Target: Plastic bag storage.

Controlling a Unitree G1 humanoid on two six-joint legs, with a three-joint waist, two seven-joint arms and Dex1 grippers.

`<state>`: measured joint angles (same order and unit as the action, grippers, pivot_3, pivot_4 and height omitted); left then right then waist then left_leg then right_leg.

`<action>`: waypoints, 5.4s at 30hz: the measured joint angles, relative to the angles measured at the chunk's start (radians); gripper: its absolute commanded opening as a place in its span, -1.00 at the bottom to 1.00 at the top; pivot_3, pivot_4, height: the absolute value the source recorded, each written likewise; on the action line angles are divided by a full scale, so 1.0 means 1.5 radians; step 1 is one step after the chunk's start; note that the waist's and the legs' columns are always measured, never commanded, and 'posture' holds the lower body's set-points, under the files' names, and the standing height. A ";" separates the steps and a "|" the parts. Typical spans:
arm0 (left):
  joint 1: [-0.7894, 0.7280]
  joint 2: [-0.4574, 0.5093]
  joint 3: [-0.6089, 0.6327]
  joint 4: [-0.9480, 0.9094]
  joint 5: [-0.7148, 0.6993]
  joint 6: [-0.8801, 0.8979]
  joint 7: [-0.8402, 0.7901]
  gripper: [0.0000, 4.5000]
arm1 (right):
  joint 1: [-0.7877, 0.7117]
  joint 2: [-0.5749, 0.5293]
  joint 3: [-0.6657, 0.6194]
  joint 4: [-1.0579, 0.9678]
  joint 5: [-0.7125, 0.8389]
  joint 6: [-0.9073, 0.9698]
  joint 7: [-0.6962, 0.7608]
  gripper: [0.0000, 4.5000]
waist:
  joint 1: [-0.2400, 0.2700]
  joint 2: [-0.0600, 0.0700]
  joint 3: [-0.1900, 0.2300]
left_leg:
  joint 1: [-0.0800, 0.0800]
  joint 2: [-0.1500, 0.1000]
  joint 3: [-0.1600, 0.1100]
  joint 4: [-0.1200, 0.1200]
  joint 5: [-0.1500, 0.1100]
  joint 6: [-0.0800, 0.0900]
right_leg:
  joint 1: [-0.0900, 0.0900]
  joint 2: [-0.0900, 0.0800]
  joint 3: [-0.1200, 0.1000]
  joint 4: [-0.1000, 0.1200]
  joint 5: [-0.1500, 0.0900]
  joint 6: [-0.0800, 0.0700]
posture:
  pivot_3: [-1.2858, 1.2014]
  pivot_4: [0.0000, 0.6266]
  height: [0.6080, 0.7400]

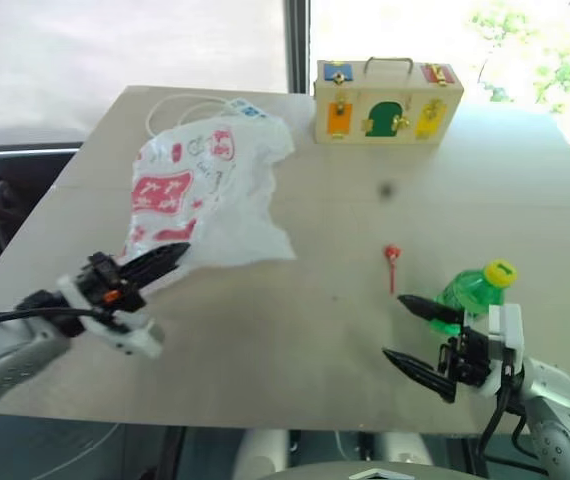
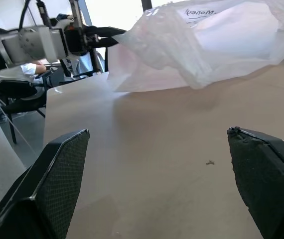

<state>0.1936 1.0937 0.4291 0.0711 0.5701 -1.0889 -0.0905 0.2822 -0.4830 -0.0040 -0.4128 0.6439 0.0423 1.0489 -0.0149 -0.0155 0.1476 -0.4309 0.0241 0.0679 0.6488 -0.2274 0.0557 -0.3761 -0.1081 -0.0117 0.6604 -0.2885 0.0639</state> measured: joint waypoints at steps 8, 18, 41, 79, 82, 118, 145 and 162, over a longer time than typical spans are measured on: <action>0.113 0.048 0.111 0.227 0.174 -0.054 0.154 -1.00 | 0.006 0.003 0.005 0.000 -0.003 -0.001 0.000 1.00 | 0.001 -0.002 0.000 | 0.000 0.000 0.002 0.000 0.000 0.000 | 0.000 0.002 -0.002 0.000 0.001 0.002 | 0.03 -0.52 0.86; 0.109 0.055 0.097 0.353 0.165 0.068 0.270 -0.89 | 0.003 0.005 0.006 0.000 -0.005 0.001 -0.004 1.00 | 0.004 -0.008 -0.002 | 0.000 0.001 0.002 0.001 0.000 0.000 | 0.000 0.002 -0.004 0.001 0.001 0.003 | 0.03 -0.52 0.86; 0.446 -0.259 -0.099 0.005 -0.509 0.151 -0.072 0.99 | 0.004 0.013 0.019 -0.006 -0.017 0.008 -0.024 1.00 | 0.002 -0.007 -0.004 | 0.001 0.002 0.004 0.000 0.000 0.000 | -0.001 -0.016 -0.020 0.000 0.001 -0.002 | 0.03 -0.52 0.86; 0.315 -0.516 -0.109 -0.397 -0.840 0.617 -0.209 0.99 | -0.043 0.019 0.026 0.029 -0.029 0.007 0.006 1.00 | 0.009 -0.005 -0.001 | 0.000 0.005 0.004 0.004 0.002 0.003 | 0.000 -0.005 -0.023 -0.001 0.001 -0.002 | 0.03 -0.52 0.86; 0.288 -0.519 -0.111 -0.399 -0.826 0.652 -0.189 0.99 | -0.045 0.019 0.026 0.029 -0.029 0.007 0.003 1.00 | 0.010 -0.005 -0.001 | 0.000 0.005 0.004 0.004 0.002 0.003 | 0.000 -0.004 -0.022 0.000 0.001 -0.002 | 0.03 -0.52 0.86; -0.240 -0.377 -0.038 -0.345 -0.955 0.939 -0.082 -0.98 | -0.065 0.039 0.030 0.010 -0.026 0.051 -0.052 1.00 | 0.027 -0.003 0.001 | 0.001 0.009 0.001 0.004 0.005 -0.002 | 0.001 0.003 -0.024 0.001 0.004 -0.001 | 0.03 -0.52 0.86; -0.817 -0.392 -0.223 -0.072 -0.867 1.058 -0.536 -0.98 | -0.026 0.069 0.049 0.013 -0.033 0.017 -0.052 1.00 | 0.008 -0.007 0.015 | 0.000 0.011 0.003 0.003 0.008 -0.007 | -0.001 0.008 -0.020 0.002 0.006 0.001 | 0.03 -0.52 0.86; -0.238 -0.378 -0.179 -0.389 -0.844 1.074 -0.429 -0.98 | 0.141 -0.058 -0.042 -0.037 0.036 0.048 0.027 1.00 | 0.021 -0.005 0.014 | 0.000 0.011 0.002 0.003 0.006 -0.004 | 0.000 0.005 -0.020 0.001 0.006 0.000 | 0.03 -0.52 0.86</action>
<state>-0.1634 0.5274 0.1611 -0.5121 -0.6960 0.5224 -0.7343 0.4936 -0.5705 -0.0671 -0.4685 0.6986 0.1149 1.0886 0.0173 -0.0226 0.1680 -0.4302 0.0413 0.0711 0.6534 -0.2178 0.0491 -0.3766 -0.1008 -0.0421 0.6624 -0.2798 0.0647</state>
